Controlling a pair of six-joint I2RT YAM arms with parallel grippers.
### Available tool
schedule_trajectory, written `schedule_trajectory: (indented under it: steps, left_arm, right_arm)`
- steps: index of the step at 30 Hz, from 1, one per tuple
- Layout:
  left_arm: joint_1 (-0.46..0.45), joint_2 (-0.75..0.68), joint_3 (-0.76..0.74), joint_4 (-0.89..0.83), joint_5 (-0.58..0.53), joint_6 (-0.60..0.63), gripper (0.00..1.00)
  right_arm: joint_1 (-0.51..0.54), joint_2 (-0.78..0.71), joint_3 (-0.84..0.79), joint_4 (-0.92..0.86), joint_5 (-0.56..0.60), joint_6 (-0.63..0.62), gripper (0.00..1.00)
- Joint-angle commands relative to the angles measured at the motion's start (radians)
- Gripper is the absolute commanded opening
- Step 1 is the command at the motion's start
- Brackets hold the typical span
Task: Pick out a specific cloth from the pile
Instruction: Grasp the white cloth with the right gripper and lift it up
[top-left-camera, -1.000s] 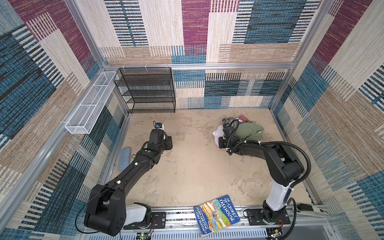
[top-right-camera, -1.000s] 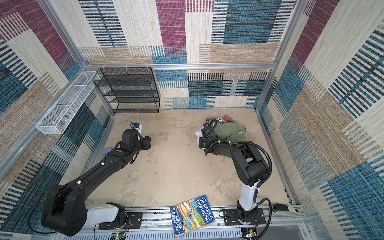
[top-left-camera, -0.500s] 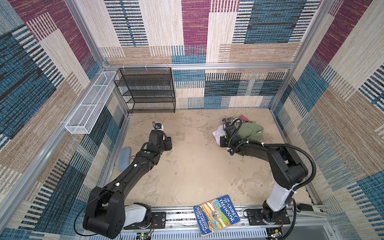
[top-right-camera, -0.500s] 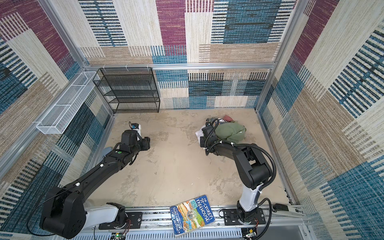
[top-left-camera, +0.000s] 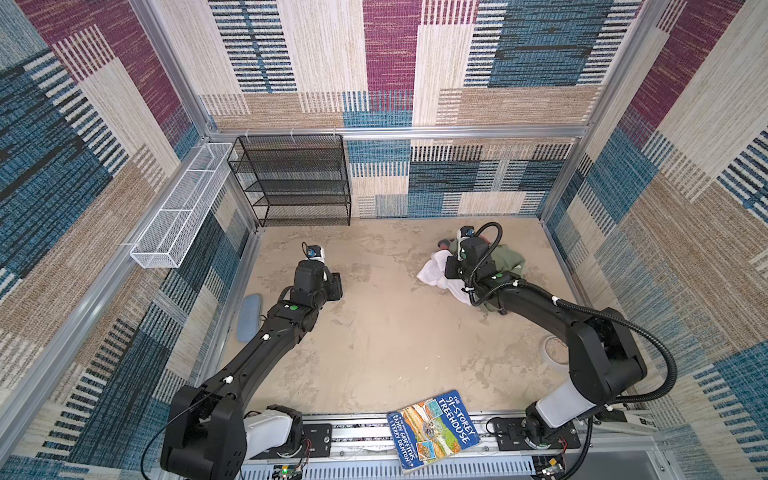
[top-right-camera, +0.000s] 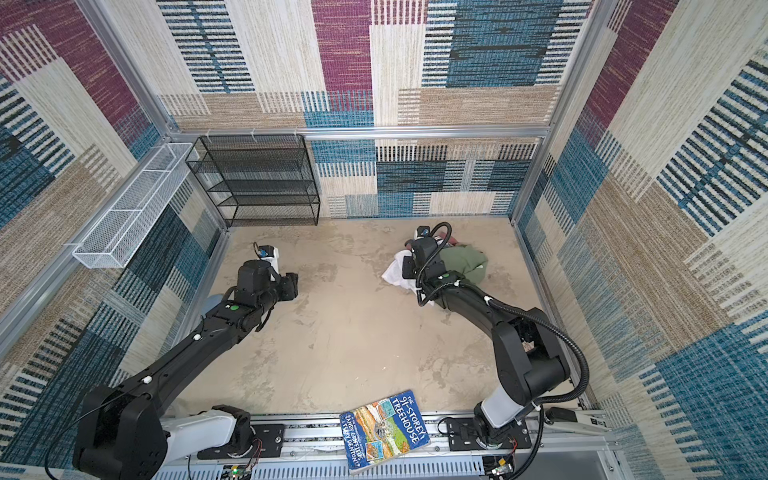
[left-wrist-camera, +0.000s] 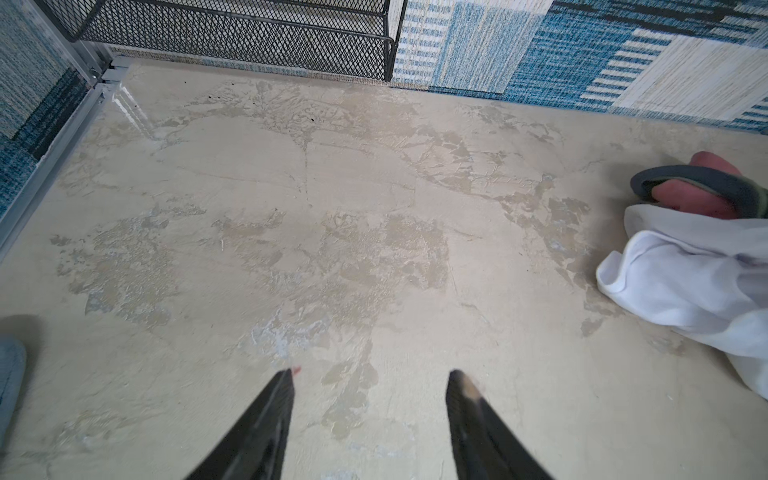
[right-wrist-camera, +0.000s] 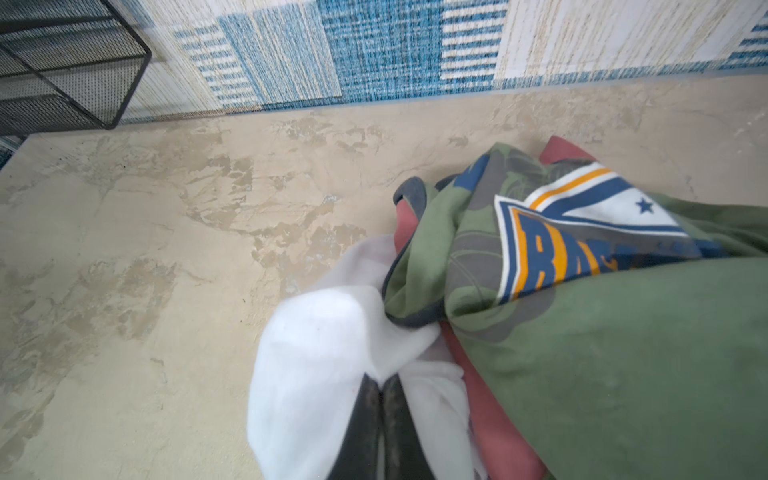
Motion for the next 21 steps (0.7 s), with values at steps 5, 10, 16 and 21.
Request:
schedule_trajectory:
  steps: [5,10,16,21]
  left_arm:
    - [-0.001,-0.009,0.028,-0.024,-0.009,0.005,0.62]
    - [0.0,-0.014,0.026,-0.025,0.0,-0.004,0.62]
    - [0.0,-0.026,0.026,-0.026,0.008,-0.005,0.62]
    - [-0.001,-0.027,0.053,-0.046,0.008,-0.008,0.62]
  right_arm:
    - [-0.05,-0.077,0.038,0.003,-0.047,-0.004,0.0]
    - [-0.097,-0.115,0.064,-0.004,-0.136,0.001,0.0]
    - [-0.12,-0.162,0.112,-0.021,-0.18,-0.006,0.0]
    - [-0.122,-0.2,0.164,-0.038,-0.233,-0.014,0.0]
